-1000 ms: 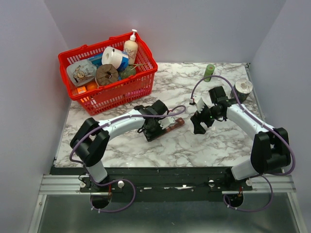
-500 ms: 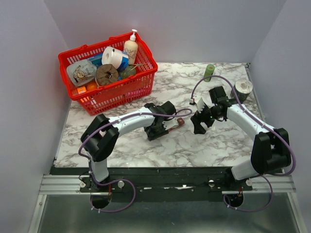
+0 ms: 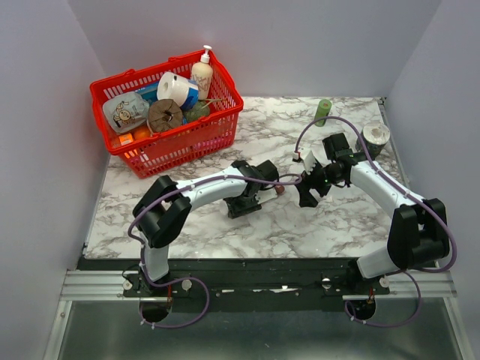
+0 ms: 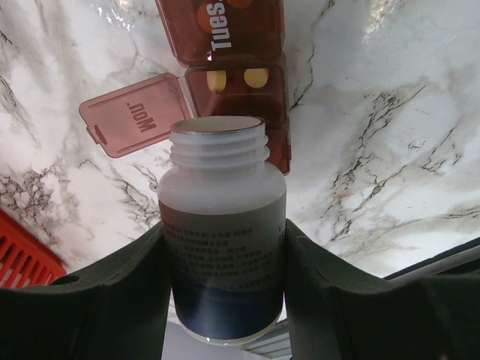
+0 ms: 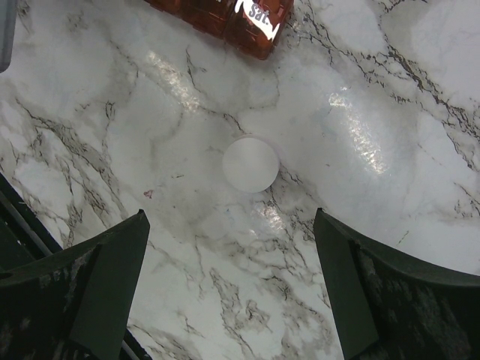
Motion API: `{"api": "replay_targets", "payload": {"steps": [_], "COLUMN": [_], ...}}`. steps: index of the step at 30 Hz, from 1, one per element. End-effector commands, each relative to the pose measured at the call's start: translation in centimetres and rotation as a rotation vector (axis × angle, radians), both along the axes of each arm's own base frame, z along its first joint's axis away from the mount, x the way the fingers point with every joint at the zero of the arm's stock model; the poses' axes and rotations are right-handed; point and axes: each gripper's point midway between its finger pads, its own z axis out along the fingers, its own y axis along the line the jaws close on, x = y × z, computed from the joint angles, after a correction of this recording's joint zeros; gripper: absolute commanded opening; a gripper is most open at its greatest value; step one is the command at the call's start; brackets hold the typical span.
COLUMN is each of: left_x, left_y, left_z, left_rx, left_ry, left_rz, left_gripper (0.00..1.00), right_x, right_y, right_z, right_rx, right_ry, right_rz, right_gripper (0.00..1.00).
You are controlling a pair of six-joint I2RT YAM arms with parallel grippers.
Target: Sort the pills into containers
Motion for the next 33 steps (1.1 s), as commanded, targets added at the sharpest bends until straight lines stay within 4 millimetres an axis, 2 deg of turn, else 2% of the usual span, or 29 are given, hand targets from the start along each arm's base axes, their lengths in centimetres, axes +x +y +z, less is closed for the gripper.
{"api": "replay_targets", "payload": {"steps": [1, 9, 18, 24, 26, 30, 32, 33], "left_x": [0.1, 0.3, 0.3, 0.4, 0.6, 0.7, 1.0, 0.7], "left_y": [0.3, -0.1, -0.5, -0.7, -1.4, -1.2, -2.0, -1.6], "left_z": [0.4, 0.5, 1.0, 1.3, 1.4, 1.8, 2.2, 2.2], "left_rx": [0.067, 0.065, -0.013, -0.110, -0.162, -0.228, -0.298, -0.313], "left_ry": [-0.017, -0.022, -0.070, -0.136, -0.159, -0.225, -0.253, -0.264], "left_rz": [-0.011, -0.013, 0.006, 0.024, 0.031, 0.049, 0.045, 0.049], "left_gripper": [0.00, 0.00, 0.00, 0.00, 0.00, 0.00, 0.00, 0.00], "right_x": [0.0, 0.0, 0.0, 0.0, 0.1, 0.1, 0.0, 0.0], "right_y": [0.2, 0.3, 0.2, 0.1, 0.1, 0.1, 0.1, 0.1], "right_z": [1.1, 1.1, 1.0, 0.8, 0.8, 0.7, 0.6, 0.5], "right_rx": [0.023, 0.025, 0.024, 0.017, 0.015, 0.016, 0.016, 0.017], "right_ry": [-0.014, -0.013, -0.011, -0.010, -0.010, -0.008, -0.007, -0.006], "right_rz": [0.006, 0.005, 0.006, 0.005, 0.006, 0.006, 0.009, 0.010], "right_gripper": [1.00, 1.00, 1.00, 1.00, 1.00, 1.00, 1.00, 1.00]}}
